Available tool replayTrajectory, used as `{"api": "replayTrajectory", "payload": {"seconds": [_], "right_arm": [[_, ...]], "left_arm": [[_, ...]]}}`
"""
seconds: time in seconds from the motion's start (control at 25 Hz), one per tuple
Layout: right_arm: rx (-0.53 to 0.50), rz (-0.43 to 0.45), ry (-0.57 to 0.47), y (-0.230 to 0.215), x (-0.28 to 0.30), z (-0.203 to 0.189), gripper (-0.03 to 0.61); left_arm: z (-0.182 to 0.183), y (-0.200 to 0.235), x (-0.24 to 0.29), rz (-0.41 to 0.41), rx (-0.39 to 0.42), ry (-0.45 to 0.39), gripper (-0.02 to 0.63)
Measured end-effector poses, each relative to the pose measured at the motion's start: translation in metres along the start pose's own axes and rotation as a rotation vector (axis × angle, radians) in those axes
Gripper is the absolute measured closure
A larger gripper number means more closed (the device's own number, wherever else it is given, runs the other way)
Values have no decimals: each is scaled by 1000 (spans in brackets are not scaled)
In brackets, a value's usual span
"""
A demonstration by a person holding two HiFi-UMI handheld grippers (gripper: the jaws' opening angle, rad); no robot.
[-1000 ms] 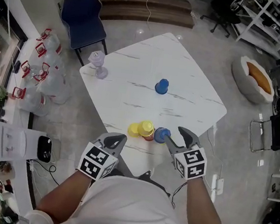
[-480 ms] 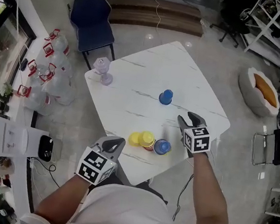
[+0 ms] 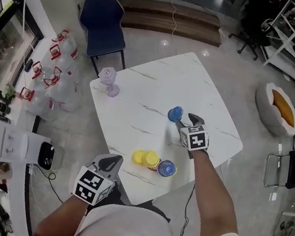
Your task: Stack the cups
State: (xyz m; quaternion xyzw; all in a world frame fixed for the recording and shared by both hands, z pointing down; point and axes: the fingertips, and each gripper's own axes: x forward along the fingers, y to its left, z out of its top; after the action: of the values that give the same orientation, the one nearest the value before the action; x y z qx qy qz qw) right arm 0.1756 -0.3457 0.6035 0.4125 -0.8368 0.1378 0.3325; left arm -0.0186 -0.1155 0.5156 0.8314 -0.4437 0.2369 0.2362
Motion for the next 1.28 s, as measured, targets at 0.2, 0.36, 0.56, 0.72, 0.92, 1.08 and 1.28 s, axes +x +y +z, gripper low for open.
{"api": "replayTrajectory", "payload": {"seconds": [0.2,0.36,0.56,0.72,0.92,1.08,1.28], "right_arm": [[-9,23,55,-6,33,0,305],[-27,16,93,-6,51,0,304],[-27,-3,130,-8,57,-7,356],[-18,1,92,-2,40,1,357],[26,-18,23,5,-11,20,357],[84,-40,-41,18,-76,39,357],[61,-44,-79,54,-154,44,357]], "left_arm": [[-10,2,-5,19,-19,19,604],[-19,11,-12,39,-41,37,604],[-21,18,-12,50,-57,36,604],[-16,18,-8,27,-46,26,604],[-6,17,-1,-23,-14,1,604],[9,13,3,-68,23,-34,604],[19,-3,5,-133,70,-59,604]]}}
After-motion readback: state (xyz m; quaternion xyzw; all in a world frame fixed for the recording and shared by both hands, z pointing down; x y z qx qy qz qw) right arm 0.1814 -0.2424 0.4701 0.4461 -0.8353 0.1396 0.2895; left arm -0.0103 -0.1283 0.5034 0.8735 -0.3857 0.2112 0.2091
